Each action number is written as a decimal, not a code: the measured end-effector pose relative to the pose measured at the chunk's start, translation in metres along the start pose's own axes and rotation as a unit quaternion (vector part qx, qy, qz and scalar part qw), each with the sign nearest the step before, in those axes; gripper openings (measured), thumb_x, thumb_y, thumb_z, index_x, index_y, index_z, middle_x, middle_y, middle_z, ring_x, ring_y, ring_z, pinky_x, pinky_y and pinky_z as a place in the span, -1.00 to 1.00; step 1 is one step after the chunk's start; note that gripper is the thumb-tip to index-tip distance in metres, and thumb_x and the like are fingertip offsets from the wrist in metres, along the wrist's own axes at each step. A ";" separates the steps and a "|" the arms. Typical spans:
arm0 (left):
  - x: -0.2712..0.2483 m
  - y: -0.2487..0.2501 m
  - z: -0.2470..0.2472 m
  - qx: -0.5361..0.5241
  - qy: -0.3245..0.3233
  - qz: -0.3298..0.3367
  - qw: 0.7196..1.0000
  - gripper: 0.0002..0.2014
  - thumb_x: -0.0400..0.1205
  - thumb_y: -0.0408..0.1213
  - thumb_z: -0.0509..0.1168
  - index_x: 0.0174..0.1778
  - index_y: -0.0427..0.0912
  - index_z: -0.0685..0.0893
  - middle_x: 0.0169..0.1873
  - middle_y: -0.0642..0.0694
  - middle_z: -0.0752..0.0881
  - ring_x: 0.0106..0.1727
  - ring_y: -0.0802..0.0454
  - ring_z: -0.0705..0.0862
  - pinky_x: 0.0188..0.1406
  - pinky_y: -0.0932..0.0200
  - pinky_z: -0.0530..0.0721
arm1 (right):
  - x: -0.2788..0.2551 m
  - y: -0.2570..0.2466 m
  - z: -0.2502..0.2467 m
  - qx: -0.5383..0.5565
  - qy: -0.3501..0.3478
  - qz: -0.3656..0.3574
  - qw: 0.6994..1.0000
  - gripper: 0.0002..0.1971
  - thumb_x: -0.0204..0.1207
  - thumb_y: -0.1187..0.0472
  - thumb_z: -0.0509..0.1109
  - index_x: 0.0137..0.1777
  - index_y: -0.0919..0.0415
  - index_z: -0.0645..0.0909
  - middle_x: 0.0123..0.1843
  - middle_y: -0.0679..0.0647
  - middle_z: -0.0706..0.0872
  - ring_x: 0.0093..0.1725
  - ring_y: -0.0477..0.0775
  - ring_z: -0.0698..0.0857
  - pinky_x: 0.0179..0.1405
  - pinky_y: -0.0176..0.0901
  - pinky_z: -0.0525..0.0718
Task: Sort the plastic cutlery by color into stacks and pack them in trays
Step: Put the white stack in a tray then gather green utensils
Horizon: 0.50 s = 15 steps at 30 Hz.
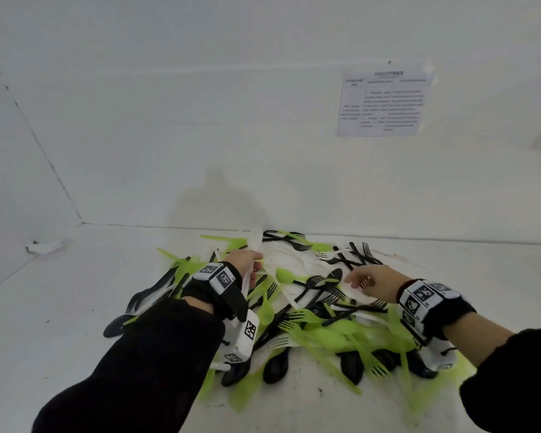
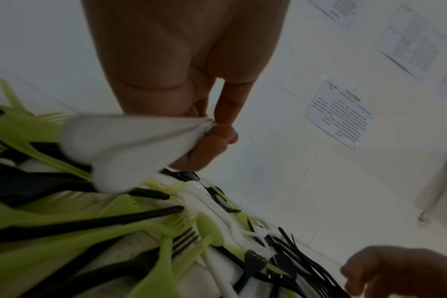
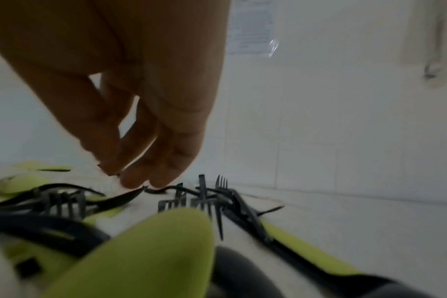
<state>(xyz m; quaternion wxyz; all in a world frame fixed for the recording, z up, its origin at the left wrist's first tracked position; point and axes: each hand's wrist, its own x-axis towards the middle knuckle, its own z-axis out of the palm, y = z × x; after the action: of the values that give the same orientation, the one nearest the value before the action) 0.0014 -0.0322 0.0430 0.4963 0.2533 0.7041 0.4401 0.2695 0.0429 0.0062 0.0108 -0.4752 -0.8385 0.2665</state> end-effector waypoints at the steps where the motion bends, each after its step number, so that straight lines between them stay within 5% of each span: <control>1: 0.000 0.000 0.004 0.003 -0.003 0.001 1.000 -0.82 0.69 -0.36 0.13 -0.25 -0.23 0.48 -0.45 -0.08 0.44 -0.74 0.11 0.30 -0.66 0.38 0.28 | -0.006 -0.001 -0.002 -0.011 0.039 0.000 0.999 -0.65 0.48 0.47 0.26 0.15 0.06 0.59 0.01 -0.01 0.62 -0.03 -0.08 0.57 -0.23 -0.61 0.43; 3: -0.002 -0.002 0.011 0.010 -0.010 0.005 1.000 -0.84 0.69 -0.37 0.13 -0.22 -0.22 0.48 -0.44 -0.08 0.43 -0.83 0.16 0.28 -0.74 0.45 0.27 | -0.020 -0.015 0.001 -0.051 0.005 -0.016 0.999 -0.65 0.48 0.21 0.43 0.26 0.01 0.53 0.09 -0.01 0.58 0.06 -0.04 0.55 0.01 -0.38 0.49; 7: -0.006 -0.008 0.025 0.013 -0.027 0.019 0.999 -0.84 0.68 -0.39 0.10 -0.22 -0.23 0.48 -0.45 -0.09 0.41 -0.85 0.18 0.25 -0.74 0.51 0.20 | -0.041 -0.058 0.039 -0.199 -0.165 -0.036 0.965 -0.25 0.36 -0.17 0.48 0.52 -0.28 0.23 0.50 0.05 0.26 0.47 0.16 0.32 0.41 0.09 0.42; 11: -0.013 -0.012 0.032 0.019 -0.040 0.028 0.999 -0.92 0.67 -0.40 0.13 -0.04 -0.30 0.51 -0.47 -0.10 0.40 -0.66 0.09 0.25 -0.74 0.49 0.20 | -0.045 -0.088 0.073 -0.265 -0.131 -0.036 0.955 -0.34 0.45 0.05 0.44 0.52 -0.21 0.27 0.51 0.11 0.25 0.44 0.25 0.37 0.34 0.20 0.53; 15: -0.018 -0.014 0.031 0.031 -0.041 0.031 0.998 -0.88 0.67 -0.39 0.11 -0.16 -0.26 0.50 -0.47 -0.09 0.40 -0.80 0.16 0.24 -0.75 0.48 0.19 | -0.059 -0.100 0.086 -0.297 -0.094 -0.049 0.949 -0.46 0.62 0.18 0.20 0.56 -0.19 0.21 0.50 0.11 0.32 0.43 0.27 0.38 0.30 0.20 0.52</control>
<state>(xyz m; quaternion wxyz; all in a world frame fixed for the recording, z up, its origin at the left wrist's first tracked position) 0.0381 -0.0415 0.0359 0.5029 0.3083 0.6879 0.4229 0.1991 -0.0824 -0.0082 -0.1960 -0.3878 -0.8994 0.0480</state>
